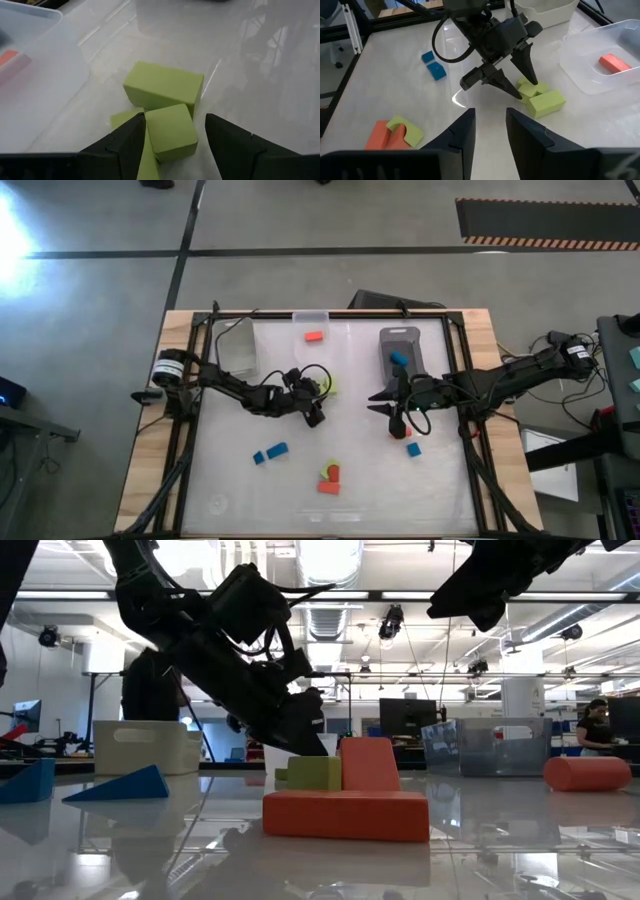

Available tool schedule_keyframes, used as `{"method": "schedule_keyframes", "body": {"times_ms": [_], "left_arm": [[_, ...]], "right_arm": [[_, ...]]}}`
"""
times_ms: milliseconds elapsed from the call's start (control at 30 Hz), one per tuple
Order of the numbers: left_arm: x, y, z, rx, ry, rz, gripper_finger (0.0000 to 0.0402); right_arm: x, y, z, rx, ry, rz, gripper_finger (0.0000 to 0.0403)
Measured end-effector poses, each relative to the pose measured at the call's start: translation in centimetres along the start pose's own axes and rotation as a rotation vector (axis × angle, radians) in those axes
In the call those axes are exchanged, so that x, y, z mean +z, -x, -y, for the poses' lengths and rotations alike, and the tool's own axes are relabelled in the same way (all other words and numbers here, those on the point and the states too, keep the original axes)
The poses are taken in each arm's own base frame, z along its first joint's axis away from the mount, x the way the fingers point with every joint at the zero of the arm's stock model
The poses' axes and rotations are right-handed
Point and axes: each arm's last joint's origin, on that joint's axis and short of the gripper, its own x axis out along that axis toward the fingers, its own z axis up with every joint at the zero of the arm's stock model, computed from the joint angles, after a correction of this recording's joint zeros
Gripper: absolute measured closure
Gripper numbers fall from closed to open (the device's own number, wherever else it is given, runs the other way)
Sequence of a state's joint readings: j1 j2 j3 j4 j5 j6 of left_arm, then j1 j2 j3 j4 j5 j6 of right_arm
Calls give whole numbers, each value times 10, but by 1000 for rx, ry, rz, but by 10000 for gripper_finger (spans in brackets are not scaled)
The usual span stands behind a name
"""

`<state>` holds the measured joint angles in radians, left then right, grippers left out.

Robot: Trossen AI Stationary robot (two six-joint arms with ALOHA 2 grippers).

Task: Sort & place blocks by color
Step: Put the green block into the white bin

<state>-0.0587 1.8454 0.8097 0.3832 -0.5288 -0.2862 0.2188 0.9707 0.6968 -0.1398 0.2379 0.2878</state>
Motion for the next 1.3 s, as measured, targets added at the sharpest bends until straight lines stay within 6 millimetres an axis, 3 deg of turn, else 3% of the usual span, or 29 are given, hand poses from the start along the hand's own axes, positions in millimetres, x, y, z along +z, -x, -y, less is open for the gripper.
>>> {"method": "schedule_keyframes", "body": {"times_ms": [600, 900, 1167, 1300], "left_arm": [[-6, 1, -2, 5, 38, -20, 213], [-6, 1, -2, -4, 39, -21, 289], [-4, 4, 0, -21, 40, -17, 284], [10, 16, 5, -56, 59, 37, 279]], "right_arm": [[0, 0, 0, 0, 0, 0, 313], [-1, 1, -2, 10, -2, -2, 310], [-1, 1, -3, 13, -6, -3, 318], [-1, 1, -3, 14, -10, -2, 318]]}}
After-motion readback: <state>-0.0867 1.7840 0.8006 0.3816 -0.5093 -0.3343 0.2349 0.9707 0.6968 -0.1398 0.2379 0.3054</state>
